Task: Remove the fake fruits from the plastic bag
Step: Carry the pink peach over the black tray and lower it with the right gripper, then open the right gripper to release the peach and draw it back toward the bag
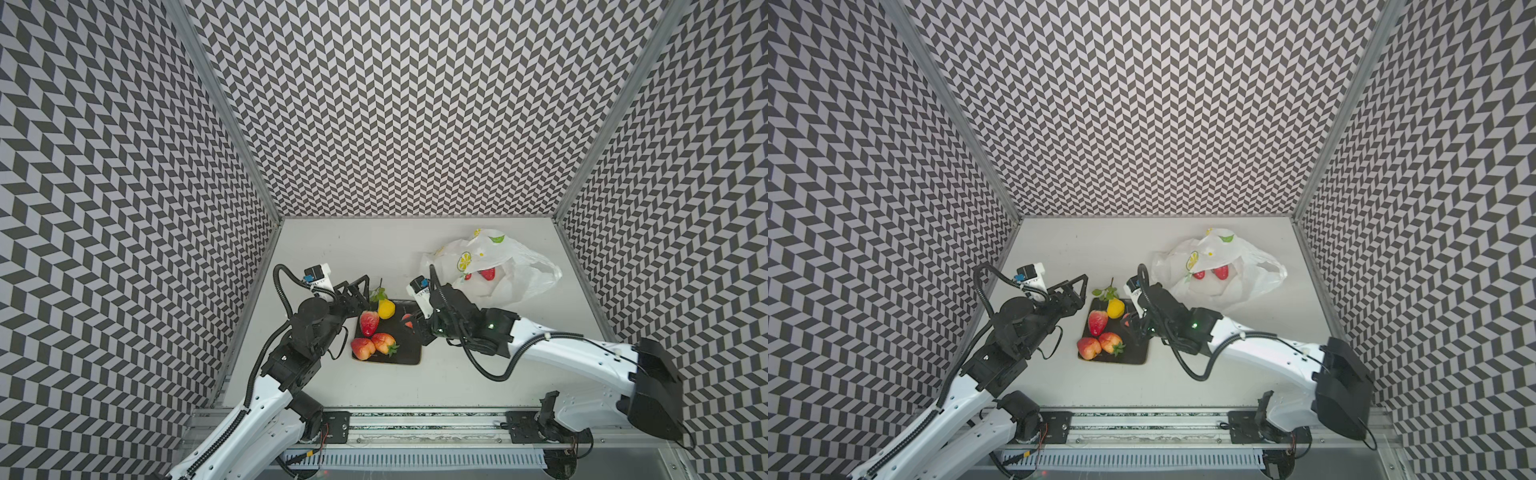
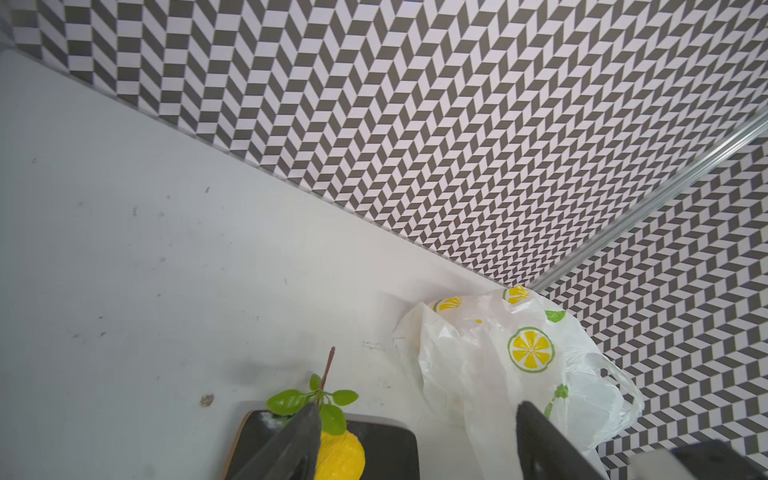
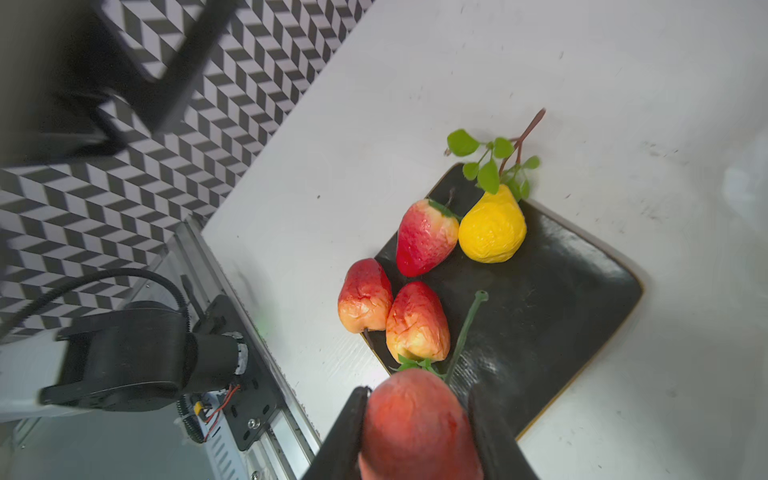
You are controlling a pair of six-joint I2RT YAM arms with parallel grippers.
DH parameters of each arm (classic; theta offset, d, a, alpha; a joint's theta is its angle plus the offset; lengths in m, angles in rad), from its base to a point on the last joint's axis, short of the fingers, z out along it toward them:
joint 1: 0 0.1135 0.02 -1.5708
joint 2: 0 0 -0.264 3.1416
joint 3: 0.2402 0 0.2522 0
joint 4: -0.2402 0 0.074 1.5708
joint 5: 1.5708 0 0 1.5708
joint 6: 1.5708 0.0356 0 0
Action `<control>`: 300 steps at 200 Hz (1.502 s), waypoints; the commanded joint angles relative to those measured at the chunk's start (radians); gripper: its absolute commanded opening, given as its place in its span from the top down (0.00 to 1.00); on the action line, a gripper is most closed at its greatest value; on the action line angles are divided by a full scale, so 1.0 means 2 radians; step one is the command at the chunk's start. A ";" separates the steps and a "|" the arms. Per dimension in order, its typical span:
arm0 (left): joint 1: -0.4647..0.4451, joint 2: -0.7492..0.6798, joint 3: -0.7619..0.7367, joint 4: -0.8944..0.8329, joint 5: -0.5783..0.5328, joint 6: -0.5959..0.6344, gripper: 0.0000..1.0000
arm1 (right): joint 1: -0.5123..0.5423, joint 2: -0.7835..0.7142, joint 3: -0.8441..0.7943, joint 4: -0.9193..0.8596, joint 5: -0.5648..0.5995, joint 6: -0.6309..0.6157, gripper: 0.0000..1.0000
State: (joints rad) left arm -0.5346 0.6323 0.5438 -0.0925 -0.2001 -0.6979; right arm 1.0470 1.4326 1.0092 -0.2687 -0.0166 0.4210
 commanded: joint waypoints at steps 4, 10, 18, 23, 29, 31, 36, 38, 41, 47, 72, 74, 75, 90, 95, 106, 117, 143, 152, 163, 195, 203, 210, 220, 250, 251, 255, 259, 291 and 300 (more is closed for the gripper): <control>0.005 -0.029 -0.004 -0.044 -0.048 -0.016 0.25 | 0.018 0.049 0.029 0.062 0.001 0.017 0.66; 0.006 -0.035 -0.002 -0.053 -0.057 -0.015 0.25 | 0.020 0.064 0.037 0.064 0.000 0.014 0.66; 0.008 -0.043 0.002 -0.064 -0.068 -0.013 0.26 | 0.022 0.085 0.045 0.066 0.000 0.012 0.66; 0.008 -0.049 0.004 -0.073 -0.077 -0.013 0.26 | 0.024 0.098 0.052 0.068 -0.001 0.011 0.66; 0.009 -0.058 0.006 -0.082 -0.087 -0.015 0.26 | 0.026 0.114 0.060 0.070 -0.004 0.011 0.66; 0.009 -0.062 0.007 -0.084 -0.090 -0.015 0.26 | 0.027 0.119 0.063 0.069 -0.004 0.012 0.66; 0.010 -0.070 0.007 -0.087 -0.096 -0.016 0.27 | 0.029 0.132 0.070 0.071 -0.006 0.011 0.66; 0.009 -0.074 0.007 -0.088 -0.099 -0.016 0.27 | 0.030 0.136 0.073 0.070 -0.006 0.012 0.66; 0.009 -0.076 0.007 -0.090 -0.102 -0.017 0.27 | 0.032 0.143 0.078 0.070 -0.007 0.011 0.66; 0.009 -0.096 0.006 -0.093 -0.107 -0.018 0.27 | 0.034 0.154 0.086 0.071 -0.006 0.012 0.66; 0.010 -0.126 0.006 -0.111 -0.119 -0.024 0.28 | 0.038 0.188 0.113 0.073 0.001 0.012 0.66; 0.010 -0.127 0.006 -0.113 -0.119 -0.025 0.28 | 0.039 0.191 0.114 0.074 0.002 0.013 0.66; 0.009 -0.128 0.006 -0.113 -0.119 -0.025 0.28 | 0.039 0.192 0.116 0.074 0.003 0.013 0.66; 0.009 -0.133 0.007 -0.121 -0.119 -0.027 0.28 | 0.038 0.207 0.127 0.071 0.019 0.015 0.66; 0.010 -0.135 0.007 -0.123 -0.119 -0.027 0.28 | 0.038 0.212 0.132 0.066 0.027 0.018 0.66; 0.010 -0.138 0.007 -0.128 -0.117 -0.028 0.28 | 0.037 0.224 0.143 0.055 0.043 0.023 0.65; 0.010 -0.140 0.006 -0.129 -0.117 -0.028 0.28 | 0.038 0.233 0.147 0.054 0.049 0.027 0.65; 0.010 -0.143 0.003 -0.128 -0.113 -0.031 0.28 | 0.037 0.255 0.160 0.042 0.057 0.033 0.65; 0.009 -0.142 0.003 -0.128 -0.112 -0.032 0.28 | 0.036 0.259 0.162 0.041 0.057 0.033 0.64; 0.010 -0.142 0.003 -0.128 -0.111 -0.031 0.28 | 0.037 0.262 0.165 0.039 0.057 0.033 0.63; 0.010 -0.142 0.002 -0.128 -0.111 -0.032 0.28 | 0.036 0.265 0.165 0.036 0.054 0.032 0.50; 0.009 -0.142 0.003 -0.128 -0.112 -0.032 0.28 | 0.036 0.263 0.165 0.036 0.053 0.032 0.47; 0.010 -0.142 0.003 -0.128 -0.111 -0.032 0.28 | 0.037 0.260 0.164 0.036 0.052 0.033 0.46; 0.010 -0.142 0.003 -0.128 -0.110 -0.032 0.28 | 0.037 0.253 0.163 0.036 0.052 0.033 0.43; 0.010 -0.137 0.003 -0.124 -0.105 -0.032 0.28 | 0.037 0.223 0.161 0.023 0.058 0.030 0.38; 0.010 -0.137 0.003 -0.124 -0.105 -0.032 0.28 | 0.038 0.221 0.162 0.023 0.058 0.029 0.38; 0.009 -0.136 0.003 -0.123 -0.103 -0.031 0.28 | 0.037 0.215 0.161 0.021 0.061 0.029 0.37; 0.010 -0.134 0.003 -0.121 -0.102 -0.031 0.28 | 0.037 0.209 0.160 0.018 0.064 0.029 0.37; 0.010 -0.121 0.003 -0.106 -0.082 -0.024 0.28 | 0.038 0.126 0.135 0.006 0.085 0.029 0.37; 0.010 -0.115 0.003 -0.099 -0.072 -0.020 0.28 | 0.036 0.095 0.122 0.005 0.092 0.030 0.37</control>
State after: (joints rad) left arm -0.5209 0.3798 0.5373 -0.3294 -0.3836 -0.7525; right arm 1.1172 1.7996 1.2953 -0.2699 0.1104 0.4789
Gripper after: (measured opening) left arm 0.720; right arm 0.635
